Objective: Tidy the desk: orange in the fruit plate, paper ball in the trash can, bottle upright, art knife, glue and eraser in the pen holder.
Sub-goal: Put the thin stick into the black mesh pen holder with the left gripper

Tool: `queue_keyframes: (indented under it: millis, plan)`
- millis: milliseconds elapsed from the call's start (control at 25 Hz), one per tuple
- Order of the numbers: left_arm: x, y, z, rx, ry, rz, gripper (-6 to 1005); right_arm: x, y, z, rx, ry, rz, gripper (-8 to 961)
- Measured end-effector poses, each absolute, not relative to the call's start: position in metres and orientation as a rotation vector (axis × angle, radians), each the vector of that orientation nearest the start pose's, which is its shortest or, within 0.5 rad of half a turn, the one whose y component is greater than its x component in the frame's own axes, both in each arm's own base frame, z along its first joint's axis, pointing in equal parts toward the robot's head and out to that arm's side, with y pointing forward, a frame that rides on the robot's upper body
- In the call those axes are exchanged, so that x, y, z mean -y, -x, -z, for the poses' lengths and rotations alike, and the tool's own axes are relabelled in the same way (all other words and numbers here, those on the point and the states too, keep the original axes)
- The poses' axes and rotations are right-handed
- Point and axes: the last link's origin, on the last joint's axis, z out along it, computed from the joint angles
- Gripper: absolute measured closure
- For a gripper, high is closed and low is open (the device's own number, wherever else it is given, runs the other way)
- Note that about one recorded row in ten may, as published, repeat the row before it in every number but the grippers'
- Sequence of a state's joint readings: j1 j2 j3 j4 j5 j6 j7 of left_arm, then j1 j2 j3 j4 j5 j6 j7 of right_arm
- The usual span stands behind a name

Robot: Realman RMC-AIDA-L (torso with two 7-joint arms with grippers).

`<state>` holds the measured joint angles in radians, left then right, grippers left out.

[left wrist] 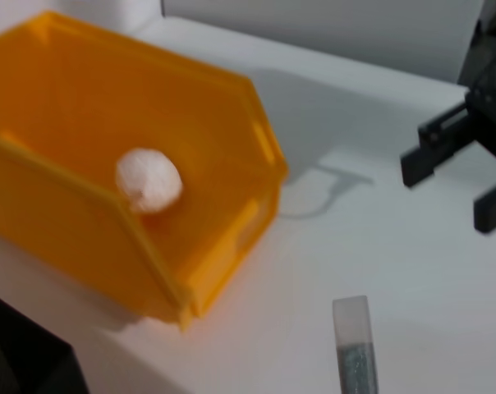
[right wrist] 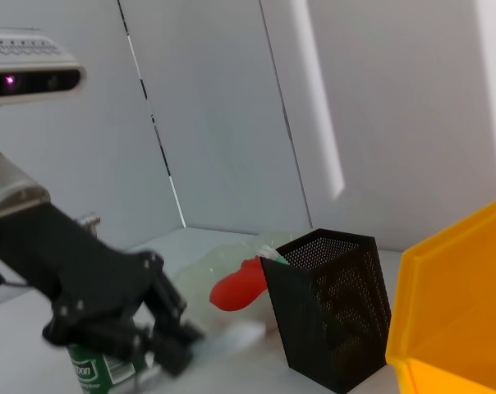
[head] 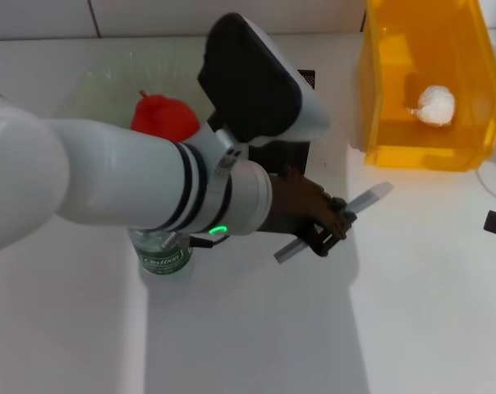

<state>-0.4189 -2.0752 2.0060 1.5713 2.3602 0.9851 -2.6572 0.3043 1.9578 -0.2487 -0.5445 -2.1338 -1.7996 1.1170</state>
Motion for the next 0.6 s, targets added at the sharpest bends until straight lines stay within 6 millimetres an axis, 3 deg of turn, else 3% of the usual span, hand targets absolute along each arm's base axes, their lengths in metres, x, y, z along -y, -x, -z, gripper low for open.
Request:
queue_keyframes:
  millis: [160,600]
  plan:
    - [-0.293,0.086,0.074,0.423,2.707,0.203,855,-0.238,-0.357,-0.067,-0.690,2.450,-0.808,342]
    - [-0.308,0.066,0.063,0.331,2.631,0.467,854,-0.240,-0.355,-0.066,-0.700,2.451,-0.821,342]
